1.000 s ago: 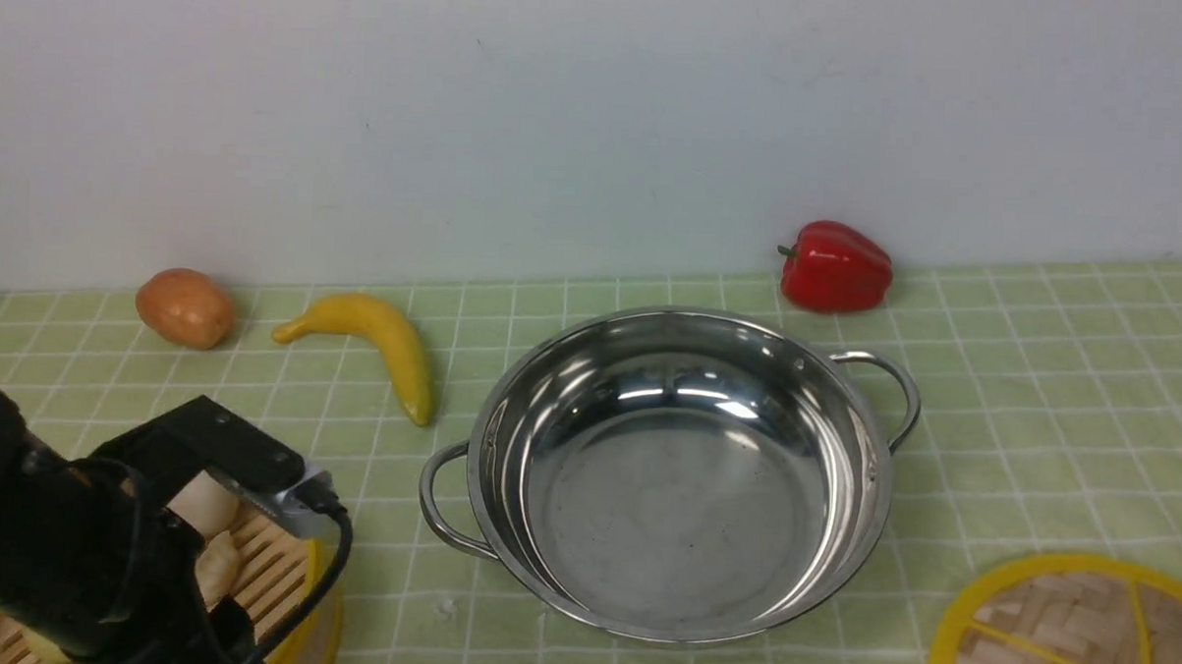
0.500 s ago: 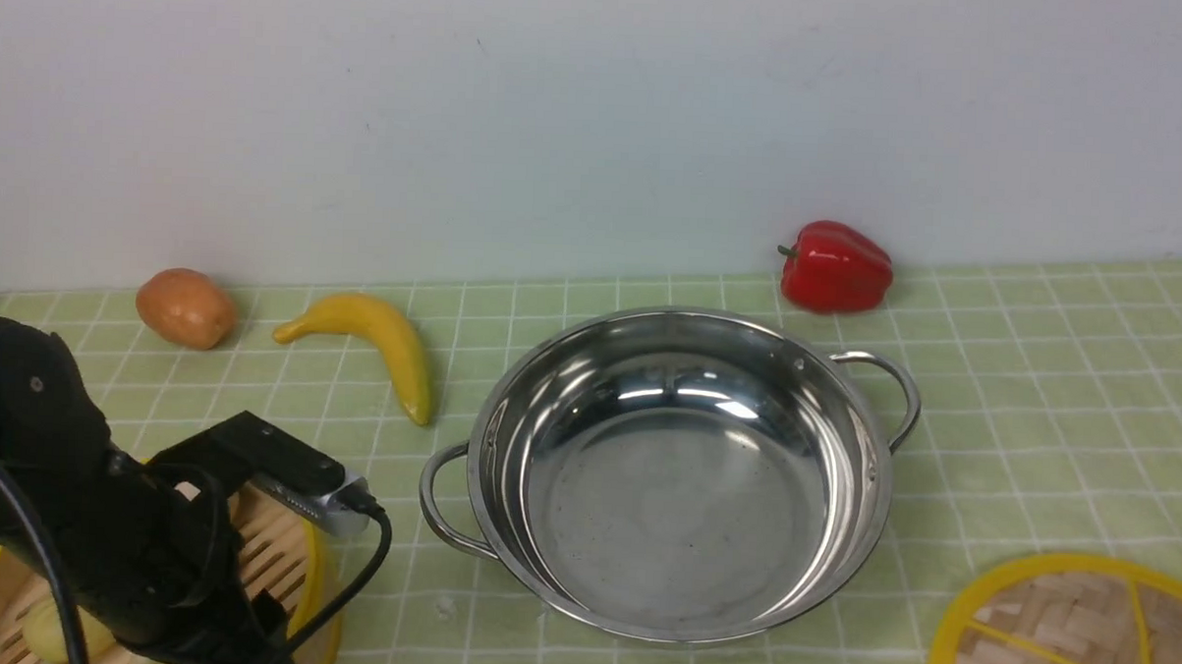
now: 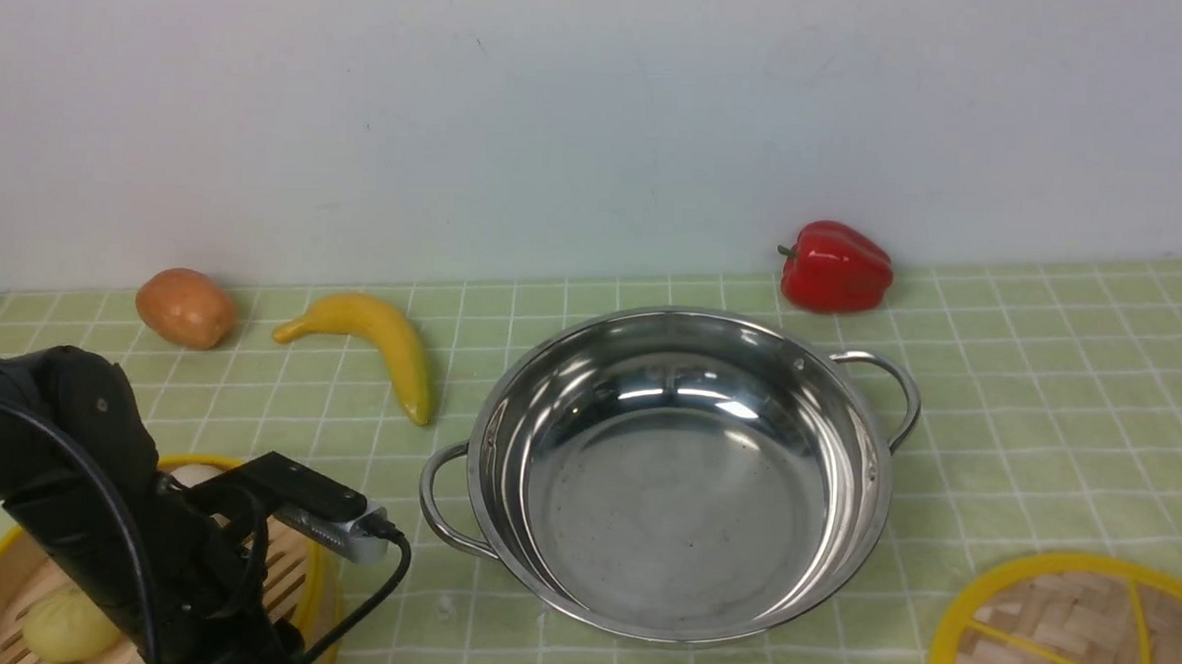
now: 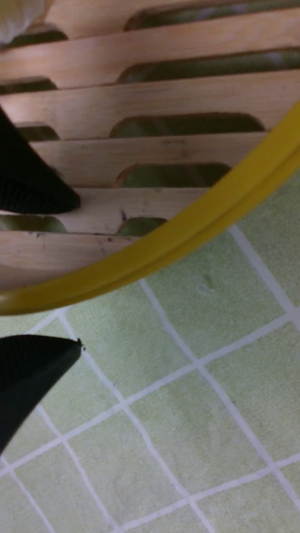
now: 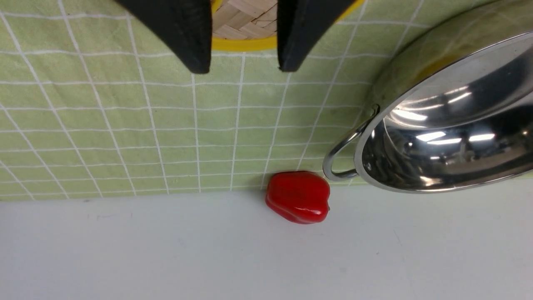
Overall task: Place the steamer in the pot on the green tablecloth, and put the lid on the steamer.
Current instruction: 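Grasp the rim of the steamer basket holding the buns with the left gripper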
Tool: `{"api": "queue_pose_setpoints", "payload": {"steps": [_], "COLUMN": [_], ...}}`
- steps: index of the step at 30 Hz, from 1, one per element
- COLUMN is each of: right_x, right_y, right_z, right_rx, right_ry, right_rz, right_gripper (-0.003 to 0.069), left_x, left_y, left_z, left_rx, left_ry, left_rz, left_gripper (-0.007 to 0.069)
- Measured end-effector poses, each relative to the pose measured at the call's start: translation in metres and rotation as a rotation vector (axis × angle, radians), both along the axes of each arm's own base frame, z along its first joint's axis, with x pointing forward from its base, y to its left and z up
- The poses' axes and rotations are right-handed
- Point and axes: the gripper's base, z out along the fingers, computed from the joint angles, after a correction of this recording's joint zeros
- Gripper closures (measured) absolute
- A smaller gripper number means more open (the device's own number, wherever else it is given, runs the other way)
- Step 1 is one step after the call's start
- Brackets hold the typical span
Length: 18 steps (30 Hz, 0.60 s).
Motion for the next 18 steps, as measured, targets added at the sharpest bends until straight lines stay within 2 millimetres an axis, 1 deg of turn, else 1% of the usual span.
{"api": "queue_pose_setpoints", "payload": {"steps": [4,5,6,13,14,18], "right_x": [0.0000,0.0000,0.0000,0.0000,0.0000,0.0000], "right_y": [0.0000,0.0000,0.0000,0.0000,0.0000,0.0000], "right_z": [0.0000,0.0000,0.0000,0.0000,0.0000,0.0000], "right_rx": [0.000,0.000,0.000,0.000,0.000,0.000], "right_ry": [0.000,0.000,0.000,0.000,0.000,0.000], "right_rz": [0.000,0.000,0.000,0.000,0.000,0.000], "right_gripper": [0.0416,0.0416,0.0416,0.0416,0.0416,0.0416], "left_x": [0.0013,0.0021,0.0023,0.0020,0.0021,0.0037], "left_y": [0.0004,0.0006,0.0006,-0.0017,-0.0017,-0.0013], "left_z": [-0.0018,-0.0021,-0.0022,-0.0035,-0.0034,-0.0004], "left_rx": [0.005,0.008,0.008,-0.013,-0.012,-0.004], "left_ry": [0.002,0.000,0.001,0.022,0.025,0.041], "left_rz": [-0.003,-0.005,-0.005,0.022,0.037,0.052], "left_gripper": [0.0325,0.0352,0.0361,0.0546,0.0561,0.0564]}}
